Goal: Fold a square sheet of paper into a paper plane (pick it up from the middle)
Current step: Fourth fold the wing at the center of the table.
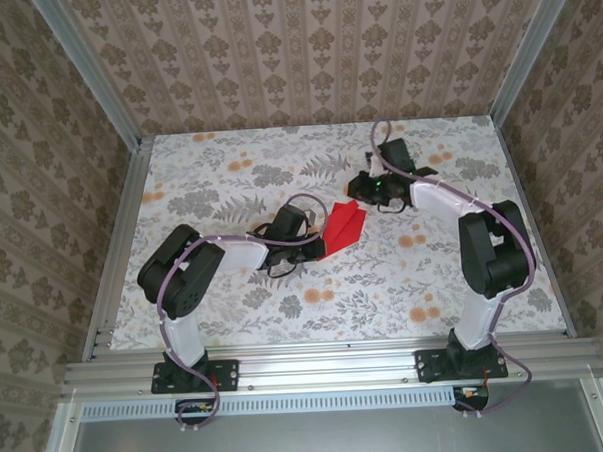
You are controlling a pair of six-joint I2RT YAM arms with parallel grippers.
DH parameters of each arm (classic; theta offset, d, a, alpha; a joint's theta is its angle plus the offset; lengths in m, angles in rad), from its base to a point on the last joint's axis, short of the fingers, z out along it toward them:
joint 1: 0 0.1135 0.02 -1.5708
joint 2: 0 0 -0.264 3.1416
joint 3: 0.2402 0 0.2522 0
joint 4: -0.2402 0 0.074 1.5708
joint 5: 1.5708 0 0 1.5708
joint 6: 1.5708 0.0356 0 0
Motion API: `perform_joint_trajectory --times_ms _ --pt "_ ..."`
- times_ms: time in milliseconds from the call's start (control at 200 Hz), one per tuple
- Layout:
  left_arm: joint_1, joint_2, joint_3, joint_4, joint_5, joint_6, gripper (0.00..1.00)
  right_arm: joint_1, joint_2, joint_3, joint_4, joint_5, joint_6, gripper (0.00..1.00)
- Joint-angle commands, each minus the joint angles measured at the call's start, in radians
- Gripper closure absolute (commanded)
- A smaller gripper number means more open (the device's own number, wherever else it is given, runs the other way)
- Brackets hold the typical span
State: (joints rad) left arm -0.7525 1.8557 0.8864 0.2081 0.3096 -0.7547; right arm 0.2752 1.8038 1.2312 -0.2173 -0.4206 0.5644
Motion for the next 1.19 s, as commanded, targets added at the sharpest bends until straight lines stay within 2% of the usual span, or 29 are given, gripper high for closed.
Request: perform_joint_trajectory --times_ms 0,200,405,535,695,925,1050,1190 --pt "-0.014 0.04 -0.029 -0.174 -0.006 0.026 1.0 0.057 0.052 -0.049 -0.003 -0.041 0.036 0.86" --pt "-0.014 0.037 -0.031 -0.174 -0.005 0.024 1.0 0.106 0.153 -0.047 0.049 -0.124 0.07 0.87" --pt "-0.014 0.036 -0.033 -0.174 -0.006 0.024 1.0 0.119 0.213 -0.039 0.031 -0.134 0.055 0.89" --pt "-0.015 0.033 -0.034 -0.177 -0.003 0.026 1.0 0.093 0.249 -0.038 0.032 -0.122 0.053 0.89" --pt "-0.015 0.03 -0.042 -0.183 0.002 0.031 1.0 0.011 0.284 -0.022 0.024 -0.063 0.058 0.89" --pt "-0.013 0.025 -0.041 -0.191 0.014 0.038 1.0 -0.079 0.298 0.054 -0.031 0.013 0.036 0.89" --pt "-0.017 0.013 -0.024 -0.207 0.02 0.05 1.0 -0.077 0.281 0.089 -0.06 -0.006 0.009 0.89" --pt "-0.018 0.019 -0.003 -0.216 0.02 0.053 1.0 -0.057 0.178 0.057 -0.049 -0.027 -0.003 0.88"
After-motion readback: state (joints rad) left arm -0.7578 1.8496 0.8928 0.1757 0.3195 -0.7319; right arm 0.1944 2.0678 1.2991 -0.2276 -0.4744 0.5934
